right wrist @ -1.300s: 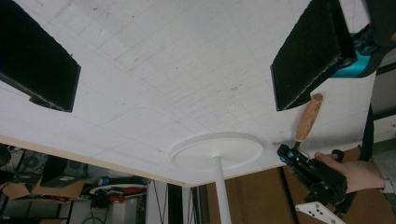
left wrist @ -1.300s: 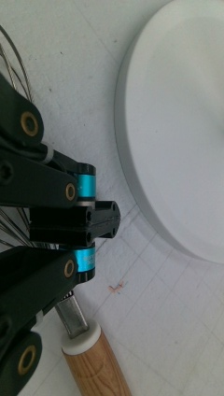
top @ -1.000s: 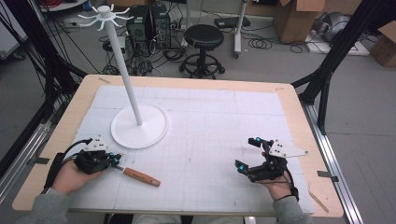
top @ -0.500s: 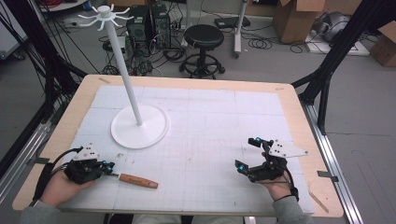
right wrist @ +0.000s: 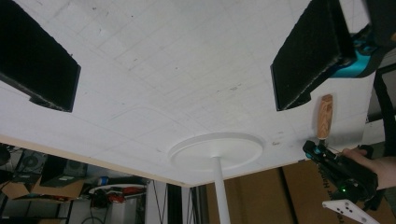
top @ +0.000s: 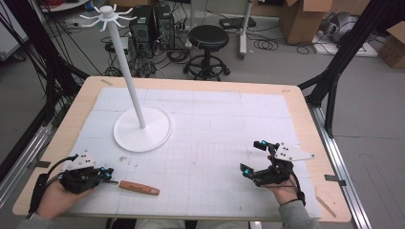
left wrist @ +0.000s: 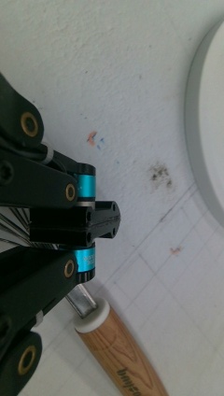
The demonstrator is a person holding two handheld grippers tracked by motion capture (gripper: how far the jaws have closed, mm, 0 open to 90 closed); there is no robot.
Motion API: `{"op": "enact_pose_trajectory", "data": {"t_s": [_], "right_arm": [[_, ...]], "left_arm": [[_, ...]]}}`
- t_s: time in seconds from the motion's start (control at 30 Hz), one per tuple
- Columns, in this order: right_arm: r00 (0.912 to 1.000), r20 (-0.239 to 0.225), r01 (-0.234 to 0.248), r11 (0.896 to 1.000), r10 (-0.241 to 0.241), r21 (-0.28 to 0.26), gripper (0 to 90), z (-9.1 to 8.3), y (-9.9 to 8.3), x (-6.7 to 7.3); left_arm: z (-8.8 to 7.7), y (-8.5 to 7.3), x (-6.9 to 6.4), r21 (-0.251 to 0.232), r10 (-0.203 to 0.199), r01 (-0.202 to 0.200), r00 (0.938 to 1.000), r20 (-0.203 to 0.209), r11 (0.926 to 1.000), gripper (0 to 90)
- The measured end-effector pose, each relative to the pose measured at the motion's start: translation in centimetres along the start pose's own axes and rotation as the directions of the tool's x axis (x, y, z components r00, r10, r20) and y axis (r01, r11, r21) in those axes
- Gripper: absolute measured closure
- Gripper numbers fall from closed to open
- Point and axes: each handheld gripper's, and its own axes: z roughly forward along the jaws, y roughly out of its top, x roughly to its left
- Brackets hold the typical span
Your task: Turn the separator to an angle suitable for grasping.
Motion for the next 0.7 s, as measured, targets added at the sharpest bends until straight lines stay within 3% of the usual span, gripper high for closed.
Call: {"op": "enact_pose_trajectory", "data": {"t_s": [0.17,0.27,0.47,0.53,0.57,0.6,0.63,0.7], "right_arm": [[1.0,0.001,-0.004,1.0,0.004,0.001,0.5,0.0,0.0,0.0],[1.0,0.001,0.0,1.0,0.0,-0.004,0.5,0.0,0.0,0.0],[1.0,0.0,-0.002,1.0,0.002,-0.004,0.5,-0.1,0.0,0.0],[1.0,0.001,-0.001,1.0,0.001,-0.004,0.5,0.0,0.0,0.0],[1.0,0.0,-0.001,1.0,0.001,-0.003,0.5,0.0,0.0,0.0],[1.0,0.0,-0.004,1.0,0.004,-0.001,0.5,0.0,0.0,0.0],[1.0,0.001,-0.001,1.0,0.001,-0.001,0.5,0.0,0.0,0.0],[1.0,0.002,-0.001,1.0,0.001,-0.002,0.5,0.0,0.0,0.0]], "left_arm": [[-0.2,0.8,-1.3,-0.057,0.032,-0.03,0.9988,0.038,0.9979,89.8],[0.0,1.2,-2.5,-0.062,0.051,-0.046,0.9957,0.077,0.997,89.8],[0.1,1.5,-4.5,-0.076,0.079,-0.07,0.9904,0.113,0.9946,89.8],[0.2,1.7,-5.7,-0.088,0.103,-0.092,0.9862,0.129,0.9919,89.8],[0.2,1.7,-5.7,-0.088,0.103,-0.092,0.9862,0.129,0.9919,89.8],[0.3,1.9,-6.5,-0.1,0.119,-0.104,0.9803,0.158,0.9895,89.8],[0.3,1.9,-6.5,-0.1,0.119,-0.104,0.9803,0.158,0.9895,89.8],[0.6,2.2,-7.8,-0.112,0.142,-0.122,0.9714,0.19,0.9862,89.8]]}}
